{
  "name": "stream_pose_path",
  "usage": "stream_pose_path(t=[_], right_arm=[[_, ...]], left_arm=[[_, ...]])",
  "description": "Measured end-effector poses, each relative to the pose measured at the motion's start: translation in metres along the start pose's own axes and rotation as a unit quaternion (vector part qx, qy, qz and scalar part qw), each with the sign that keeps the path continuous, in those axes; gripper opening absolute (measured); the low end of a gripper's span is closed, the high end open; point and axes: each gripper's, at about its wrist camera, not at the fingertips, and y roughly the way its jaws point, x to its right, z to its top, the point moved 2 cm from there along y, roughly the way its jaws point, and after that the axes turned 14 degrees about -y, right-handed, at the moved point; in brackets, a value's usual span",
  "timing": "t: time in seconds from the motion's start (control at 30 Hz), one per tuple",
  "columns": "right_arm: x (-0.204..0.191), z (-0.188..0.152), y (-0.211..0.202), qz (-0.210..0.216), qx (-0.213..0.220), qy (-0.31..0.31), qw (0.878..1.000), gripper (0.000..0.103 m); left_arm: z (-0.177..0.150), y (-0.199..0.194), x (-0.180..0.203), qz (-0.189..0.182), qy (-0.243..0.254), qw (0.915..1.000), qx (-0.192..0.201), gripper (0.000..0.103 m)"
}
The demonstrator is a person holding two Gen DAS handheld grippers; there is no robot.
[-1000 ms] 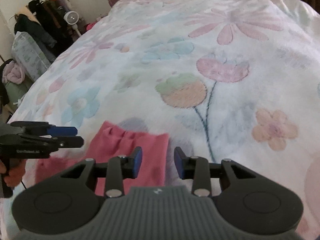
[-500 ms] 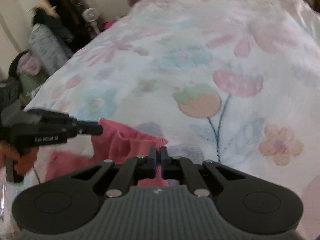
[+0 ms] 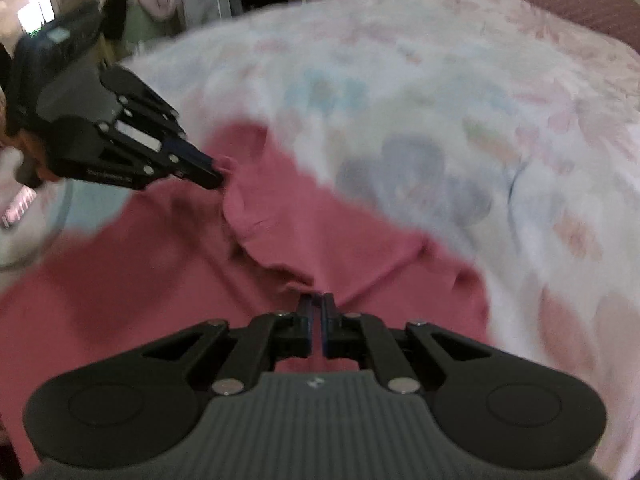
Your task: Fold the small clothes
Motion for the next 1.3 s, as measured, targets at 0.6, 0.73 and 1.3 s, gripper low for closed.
stream_pose_path(t=[0.6, 0.73, 1.3], right_arm=[[-0.002, 0.031, -0.012, -0.088, 0.024, 0.126, 0.988, 0.008], [0.047, 0.02, -0.006, -0.068, 0.055, 0.254, 0.963, 0.042], [0.116, -0.027, 0.066, -0.041, 0.067, 0.413, 0.907, 0.005]], left_arm=[[0.038, -0.022, -0.034, 0.028, -0.219, 0.9735, 0.058, 0.011], [0.037, -0.006, -0.083, -0.038, -0.368, 0.9269, 0.063, 0.044], [0.049, 0.076, -0.126, -0.011, -0.376, 0.9257, 0.039, 0.002]])
